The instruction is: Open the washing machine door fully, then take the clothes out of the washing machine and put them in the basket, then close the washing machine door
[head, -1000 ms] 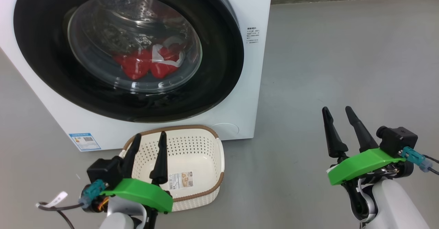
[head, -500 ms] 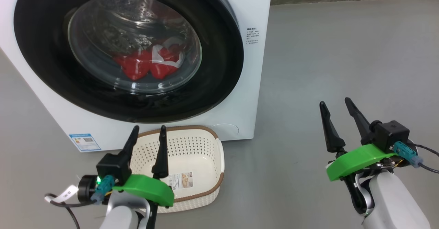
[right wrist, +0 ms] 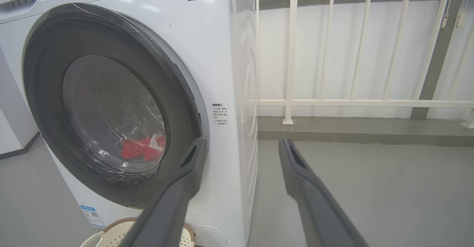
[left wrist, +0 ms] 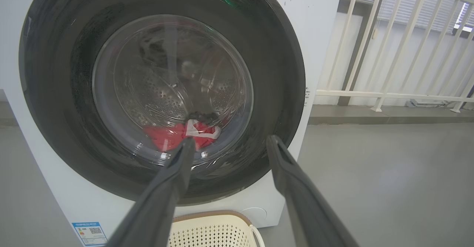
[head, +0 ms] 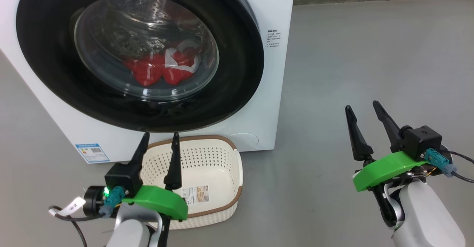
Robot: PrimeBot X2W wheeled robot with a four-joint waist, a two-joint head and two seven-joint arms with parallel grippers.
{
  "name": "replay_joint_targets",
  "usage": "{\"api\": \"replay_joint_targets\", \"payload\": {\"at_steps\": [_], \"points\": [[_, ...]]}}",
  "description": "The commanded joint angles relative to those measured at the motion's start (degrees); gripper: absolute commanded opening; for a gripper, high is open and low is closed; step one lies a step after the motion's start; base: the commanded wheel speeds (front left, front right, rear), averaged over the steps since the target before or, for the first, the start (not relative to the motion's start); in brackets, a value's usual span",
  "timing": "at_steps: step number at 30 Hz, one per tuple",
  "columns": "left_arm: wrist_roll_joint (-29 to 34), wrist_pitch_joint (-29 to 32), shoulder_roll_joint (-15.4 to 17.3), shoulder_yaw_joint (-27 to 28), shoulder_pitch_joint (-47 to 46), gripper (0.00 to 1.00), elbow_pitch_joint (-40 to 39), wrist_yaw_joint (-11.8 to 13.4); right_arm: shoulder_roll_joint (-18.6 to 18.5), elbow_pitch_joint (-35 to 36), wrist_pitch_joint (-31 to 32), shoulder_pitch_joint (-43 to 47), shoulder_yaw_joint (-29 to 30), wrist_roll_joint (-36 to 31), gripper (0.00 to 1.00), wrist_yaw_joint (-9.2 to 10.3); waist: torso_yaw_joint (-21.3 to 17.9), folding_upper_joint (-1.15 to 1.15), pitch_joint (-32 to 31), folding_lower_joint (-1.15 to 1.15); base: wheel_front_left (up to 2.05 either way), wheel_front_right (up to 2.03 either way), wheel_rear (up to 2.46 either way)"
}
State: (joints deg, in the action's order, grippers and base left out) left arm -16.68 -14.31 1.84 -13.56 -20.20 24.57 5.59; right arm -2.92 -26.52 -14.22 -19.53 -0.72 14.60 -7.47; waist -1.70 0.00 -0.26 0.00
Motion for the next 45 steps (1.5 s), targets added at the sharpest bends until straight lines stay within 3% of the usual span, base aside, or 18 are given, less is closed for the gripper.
{"api": "replay_joint_targets", "payload": {"at_steps": [1, 16, 17, 18, 20, 21, 29, 39, 45], "points": [[0.7, -0.7, 1.0, 1.7, -1.8, 1.0, -1.2, 0.3, 0.0, 1.3, -0.8, -2.1, -1.3, 0.4, 1.0, -0.02, 0.0, 0.0, 0.0, 0.0, 0.0, 0.0, 0.0], [0.7, -0.7, 1.0, 0.8, -1.0, 1.0, -3.8, 0.5, 0.0, 2.6, -0.8, -1.7, -1.0, 1.8, 1.0, -0.02, 0.6, 0.0, 0.7, 0.0, 0.0, 0.0, 0.0], [0.8, -0.7, 1.0, 0.7, -1.0, 1.0, -4.1, 0.5, 0.0, 2.6, -0.8, -1.7, -0.9, 1.9, 0.91, -0.02, 0.7, 0.0, 0.9, 0.0, 0.0, 0.0, 0.0], [0.9, -0.7, 1.0, 0.6, -0.9, 1.0, -4.5, 0.6, 0.0, 2.5, -0.8, -1.8, -0.9, 2.3, 0.49, -0.02, 0.7, 0.0, 1.0, 0.0, 0.0, 0.0, 0.0], [1.0, -0.7, 1.0, 0.6, -0.8, 1.0, -5.4, 0.7, 0.0, 2.6, -0.8, -2.0, -0.8, 2.6, 0.2, -0.02, 0.8, 0.0, 1.5, 0.0, 0.0, 0.0, 0.0], [1.1, -0.7, 1.0, 0.5, -0.8, 1.0, -5.9, 0.7, 0.0, 2.5, -0.8, -2.1, -0.6, 2.9, 0.0, -0.02, 0.8, 0.0, 1.9, 0.0, 0.0, 0.0, 0.0], [2.0, -0.7, 1.0, -0.3, -1.8, 1.0, -9.7, 1.0, 0.0, 2.8, -0.8, -4.9, 0.6, 7.9, 0.0, -0.02, 1.5, 0.0, 5.9, 0.0, 0.0, 0.0, 0.0], [2.5, -0.7, 1.0, -1.4, -3.3, 1.0, -11.8, 1.0, 0.0, 0.7, -0.5, -11.8, -0.3, 23.5, 0.0, -0.02, 2.6, 0.0, 10.5, 0.0, 0.0, 0.0, 0.0], [2.6, -0.7, 1.0, -1.9, -4.3, 1.0, -12.2, 0.7, -0.2, 0.9, 3.9, -16.5, 1.0, 31.8, 0.0, -0.02, 3.3, 0.0, 13.1, 0.0, 0.0, 0.0, 0.0]]}}
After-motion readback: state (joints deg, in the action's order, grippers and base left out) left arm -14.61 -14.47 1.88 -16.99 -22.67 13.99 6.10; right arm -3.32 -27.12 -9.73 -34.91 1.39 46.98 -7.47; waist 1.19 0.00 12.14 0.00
